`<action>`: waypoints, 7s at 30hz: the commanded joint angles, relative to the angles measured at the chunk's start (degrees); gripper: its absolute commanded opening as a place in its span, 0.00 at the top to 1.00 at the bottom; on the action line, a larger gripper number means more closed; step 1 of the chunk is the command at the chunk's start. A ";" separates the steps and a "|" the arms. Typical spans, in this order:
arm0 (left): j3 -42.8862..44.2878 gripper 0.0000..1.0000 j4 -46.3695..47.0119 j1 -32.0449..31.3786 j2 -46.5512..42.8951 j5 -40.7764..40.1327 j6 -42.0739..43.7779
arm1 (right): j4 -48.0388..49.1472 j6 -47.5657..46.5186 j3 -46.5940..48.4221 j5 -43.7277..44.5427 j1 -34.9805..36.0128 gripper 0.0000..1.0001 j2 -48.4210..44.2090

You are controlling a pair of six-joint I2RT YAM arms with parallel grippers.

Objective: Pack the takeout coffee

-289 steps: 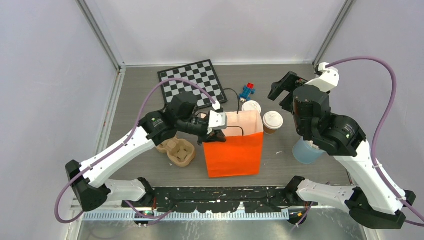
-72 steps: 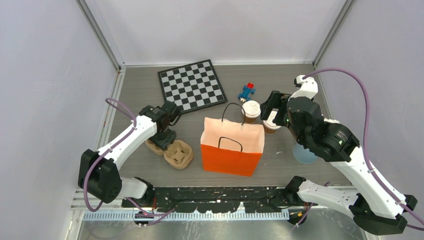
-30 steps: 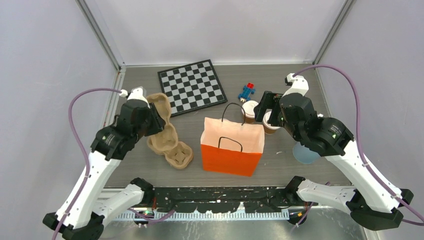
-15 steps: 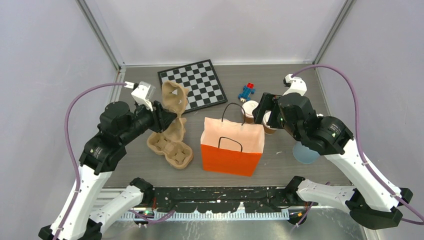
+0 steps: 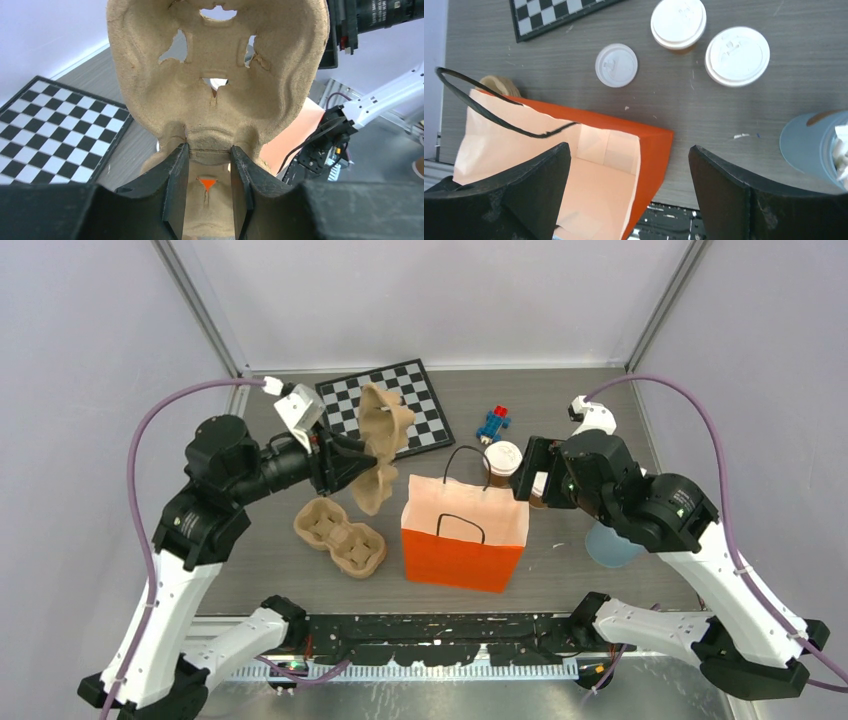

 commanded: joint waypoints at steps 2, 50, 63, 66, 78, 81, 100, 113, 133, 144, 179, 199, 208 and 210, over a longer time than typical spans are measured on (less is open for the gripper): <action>5.11 0.73 2.98 -0.16 4.51 9.39 2.42 | -4.73 5.02 0.97 -0.56 -0.24 0.09 -1.78; 17.66 0.81 -14.77 -25.80 25.88 1.87 27.47 | -6.22 7.56 -1.78 2.14 -0.23 0.08 -5.85; 26.20 0.80 -26.40 -30.91 29.91 -9.69 31.94 | -6.68 5.89 2.18 2.43 -0.21 0.08 -2.52; 29.78 0.79 -29.23 -32.17 32.31 -11.85 31.84 | -6.41 6.09 2.79 3.08 -0.19 0.09 -2.09; 27.89 0.80 -30.82 -33.56 34.20 -14.32 33.47 | -7.67 5.88 4.37 6.49 -0.21 0.09 -2.31; 26.32 0.79 -29.37 -33.55 34.18 -13.98 33.41 | -7.26 6.59 3.84 6.55 -0.24 0.09 -2.59; 19.24 0.82 -20.18 -33.60 34.84 -9.39 31.37 | -6.36 6.87 2.43 6.90 -0.20 0.09 -4.12; 19.92 0.82 -15.33 -33.62 35.06 -8.09 30.52 | -5.67 6.45 1.28 7.16 -0.17 0.09 -5.07; 19.10 0.83 -13.92 -34.24 34.25 -10.23 31.36 | -4.50 5.70 0.61 6.72 -0.23 0.09 -4.86; 13.26 0.85 -16.91 -34.25 32.61 -17.00 33.15 | -4.71 5.75 0.38 7.24 -0.16 0.09 -5.31; 7.62 0.31 -7.85 -34.24 21.14 -20.91 20.59 | -1.24 6.86 -1.05 6.36 -0.21 0.02 -3.61; 3.80 0.04 -18.53 -20.68 10.21 -48.02 -18.40 | 11.40 -5.95 2.18 4.30 -12.18 0.00 9.00; 5.47 0.22 -20.75 -17.05 15.97 -35.18 -21.06 | 8.10 -10.45 2.44 -7.18 -24.90 0.02 18.86; 8.99 0.23 -23.55 -17.03 18.37 -33.52 -20.66 | 6.02 -12.54 2.61 -6.27 -27.61 0.02 21.67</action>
